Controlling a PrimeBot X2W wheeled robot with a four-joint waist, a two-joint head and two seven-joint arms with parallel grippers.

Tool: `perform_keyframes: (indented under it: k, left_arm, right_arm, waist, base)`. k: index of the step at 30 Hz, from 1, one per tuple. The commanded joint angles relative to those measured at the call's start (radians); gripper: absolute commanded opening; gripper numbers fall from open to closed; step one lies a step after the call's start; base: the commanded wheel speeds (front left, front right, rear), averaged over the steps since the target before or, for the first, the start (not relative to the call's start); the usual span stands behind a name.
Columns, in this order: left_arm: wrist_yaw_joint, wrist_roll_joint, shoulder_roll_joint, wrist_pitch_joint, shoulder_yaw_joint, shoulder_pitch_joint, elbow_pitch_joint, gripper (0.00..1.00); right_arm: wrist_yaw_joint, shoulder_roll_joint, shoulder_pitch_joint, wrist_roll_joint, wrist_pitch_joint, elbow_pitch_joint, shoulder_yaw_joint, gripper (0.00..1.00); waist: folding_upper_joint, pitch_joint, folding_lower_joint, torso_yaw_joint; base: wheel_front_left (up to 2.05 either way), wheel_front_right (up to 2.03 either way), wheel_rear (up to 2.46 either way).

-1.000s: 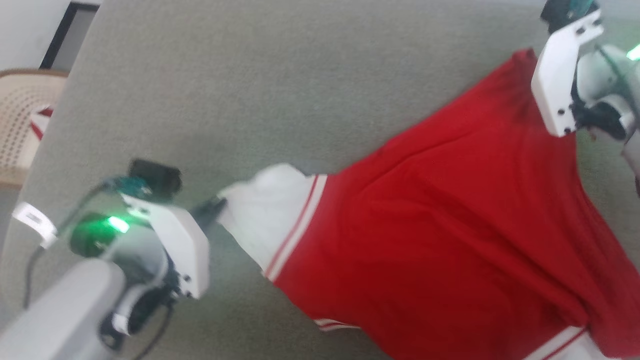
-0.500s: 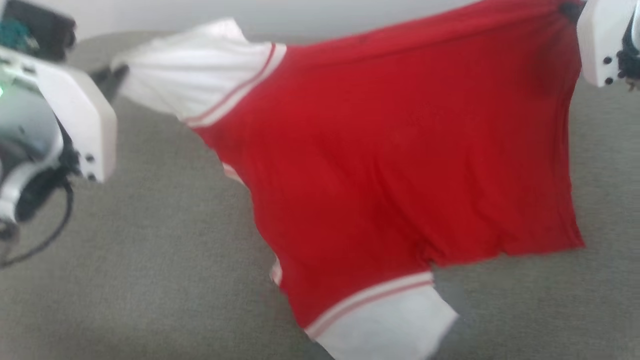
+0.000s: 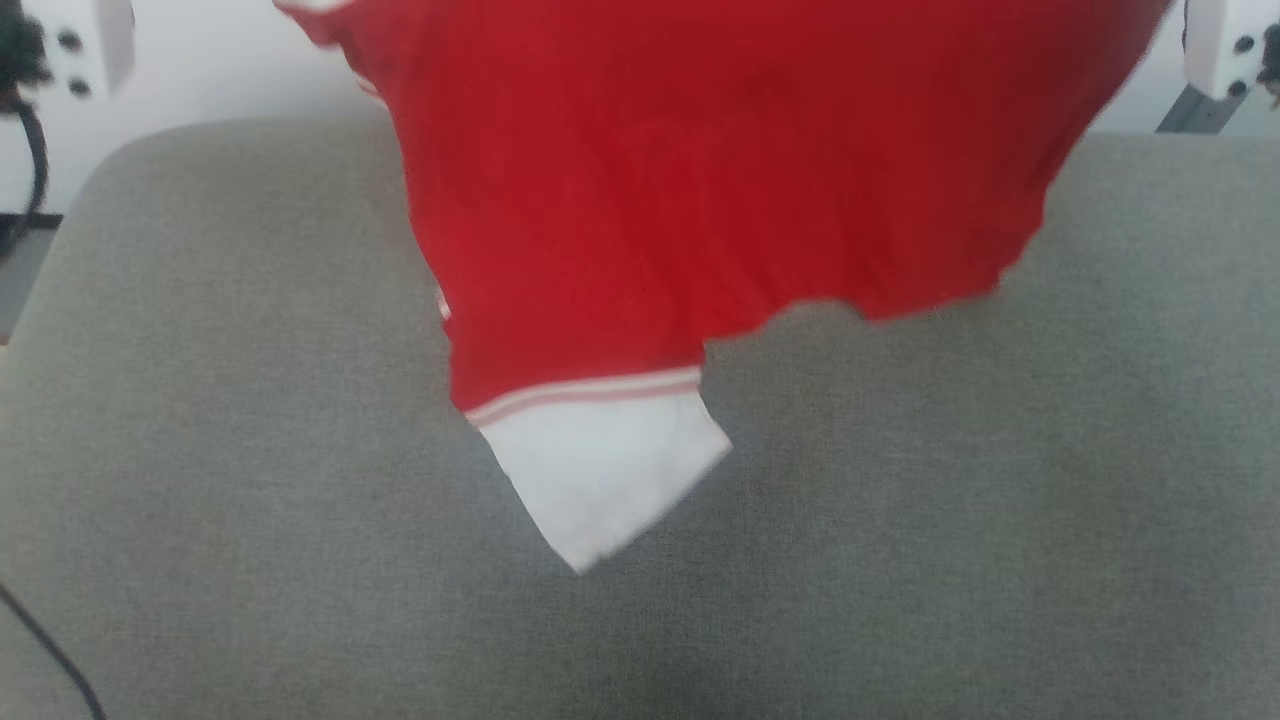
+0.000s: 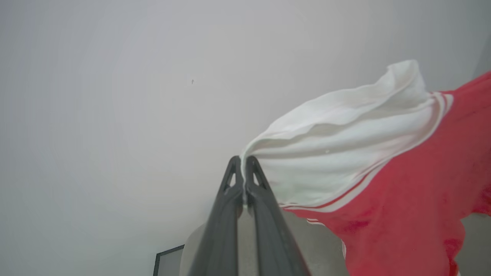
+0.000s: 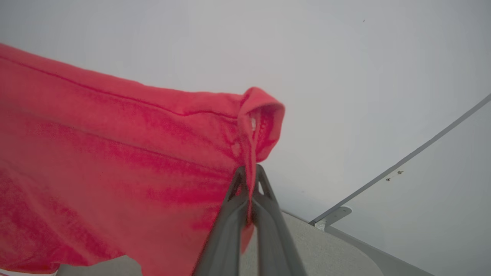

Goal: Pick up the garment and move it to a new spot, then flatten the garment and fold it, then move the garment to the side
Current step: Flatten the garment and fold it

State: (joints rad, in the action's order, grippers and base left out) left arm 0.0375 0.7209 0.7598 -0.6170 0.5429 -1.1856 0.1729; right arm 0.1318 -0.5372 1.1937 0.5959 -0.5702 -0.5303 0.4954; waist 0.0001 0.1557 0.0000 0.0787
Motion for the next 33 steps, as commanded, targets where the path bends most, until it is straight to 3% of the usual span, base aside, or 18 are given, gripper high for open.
perform_keyframes:
  k: [1, 7, 17, 20, 24, 28, 33]
  left_arm:
    - [-0.013, -0.026, -0.010, 0.021, 0.002, -0.039, 0.032, 0.00]
    - [-0.023, -0.111, -0.070, 0.143, 0.006, -0.207, 0.184, 0.00]
    - [0.059, -0.306, -0.164, 0.533, -0.006, -0.534, 0.454, 0.00]
    - [0.080, -0.325, -0.184, 0.614, -0.015, -0.577, 0.496, 0.00]
    - [0.076, -0.335, -0.228, 0.738, -0.005, -0.609, 0.562, 0.00]
    - [0.040, -0.319, -0.262, 0.771, 0.023, -0.532, 0.618, 0.00]
    - [-0.059, -0.254, -0.292, 0.692, 0.052, -0.413, 0.671, 0.00]
  right_arm:
    - [-0.002, 0.013, 0.011, -0.022, 0.021, -0.008, -0.022, 0.00]
    - [-0.002, 0.085, 0.081, -0.149, 0.126, -0.059, -0.125, 0.00]
    - [-0.002, 0.216, 0.276, -0.494, 0.525, -0.223, -0.299, 0.00]
    - [-0.002, 0.243, 0.294, -0.565, 0.590, -0.261, -0.341, 0.00]
    - [-0.002, 0.278, 0.312, -0.665, 0.664, -0.331, -0.364, 0.00]
    - [-0.002, 0.295, 0.285, -0.701, 0.676, -0.426, -0.335, 0.00]
    - [-0.002, 0.299, 0.241, -0.655, 0.650, -0.549, -0.252, 0.00]
  waist:
    - [-0.0001, 0.019, 0.0000, -0.002]
    - [-0.0001, 0.116, 0.0000, -0.016]
    - [-0.0001, 0.319, 0.0000, -0.053]
    - [-0.0001, 0.346, 0.0000, -0.051]
    - [-0.0001, 0.379, 0.0000, -0.036]
    - [-0.0001, 0.381, 0.0000, -0.014]
    - [-0.0001, 0.353, 0.0000, 0.003]
  base:
    - [0.00, 0.00, 0.00]
    - [0.00, 0.00, 0.00]
    - [0.00, 0.00, 0.00]
    - [0.00, 0.00, 0.00]
    - [0.00, 0.00, 0.00]
    - [0.00, 0.00, 0.00]
    - [0.00, 0.00, 0.00]
